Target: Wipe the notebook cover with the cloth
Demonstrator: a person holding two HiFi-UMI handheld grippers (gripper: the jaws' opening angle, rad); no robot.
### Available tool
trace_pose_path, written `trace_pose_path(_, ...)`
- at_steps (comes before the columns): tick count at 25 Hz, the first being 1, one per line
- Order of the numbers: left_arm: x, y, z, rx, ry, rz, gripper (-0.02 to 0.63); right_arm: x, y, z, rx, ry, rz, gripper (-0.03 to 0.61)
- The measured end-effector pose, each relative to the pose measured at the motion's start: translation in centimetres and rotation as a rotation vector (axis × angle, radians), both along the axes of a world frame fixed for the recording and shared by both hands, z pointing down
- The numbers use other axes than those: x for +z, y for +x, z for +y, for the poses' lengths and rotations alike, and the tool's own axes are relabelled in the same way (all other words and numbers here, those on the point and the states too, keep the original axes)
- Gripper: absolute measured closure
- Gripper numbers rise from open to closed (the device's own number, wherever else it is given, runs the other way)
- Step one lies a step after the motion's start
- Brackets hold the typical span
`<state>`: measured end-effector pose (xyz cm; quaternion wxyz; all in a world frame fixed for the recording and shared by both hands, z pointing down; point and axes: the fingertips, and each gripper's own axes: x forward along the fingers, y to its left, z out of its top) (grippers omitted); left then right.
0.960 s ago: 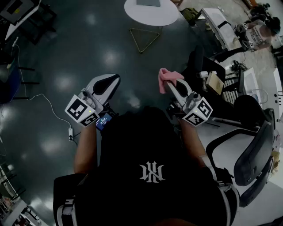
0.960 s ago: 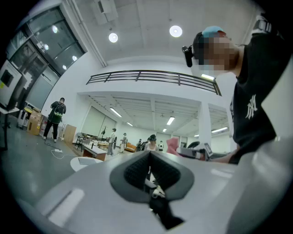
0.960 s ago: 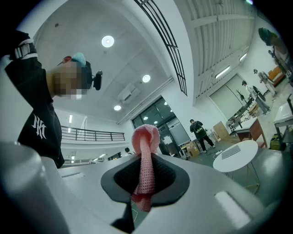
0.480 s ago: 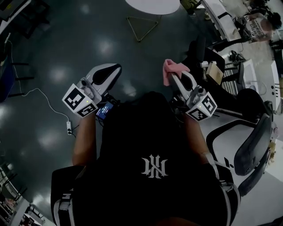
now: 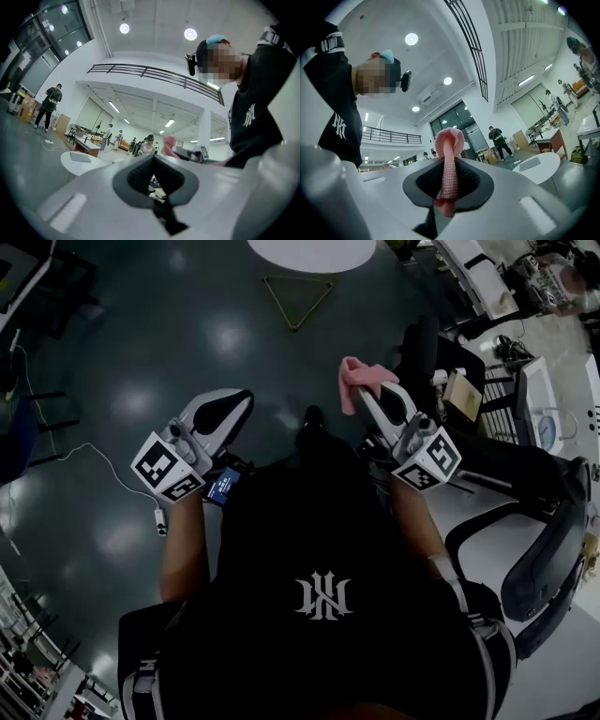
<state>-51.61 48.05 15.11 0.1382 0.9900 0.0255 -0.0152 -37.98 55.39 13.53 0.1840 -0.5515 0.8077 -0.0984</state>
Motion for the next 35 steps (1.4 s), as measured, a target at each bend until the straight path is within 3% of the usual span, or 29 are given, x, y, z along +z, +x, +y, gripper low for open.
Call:
trace_pose_path(6, -1.5, 7.5, -3.8, -0.037, 0.010, -0.024, 0.612, -0.8, 8.2, -5.1, -0.035, 0.035, -0.038, 0.540)
trace_pose_path(11, -4.2, 15.0, -8.6, -0.098, 0.075, -0.035, 0.612, -1.9, 16.6, -10.2, -0.058, 0.095, -0.060, 0.540)
trace_pose_path(19, -4.4, 22.3, -15.0, -0.200, 0.109, -0.102, 0.611, -2.0, 29.8, -17.2, 0.059, 0.149, -0.151, 0.540)
trace_pose_path(28, -0.9, 24.4, -24.2, -0.291, 0.073, -0.145, 0.611, 2.4, 33.0, -25.0, 0.084, 0.040, -0.228, 0.540)
trace_pose_path(35, -0.4, 25.2, -36.3, -0.226, 0.017, -0.125, 0.611, 1.1, 34.6, -33.1, 0.172, -0.033, -0.203, 0.540)
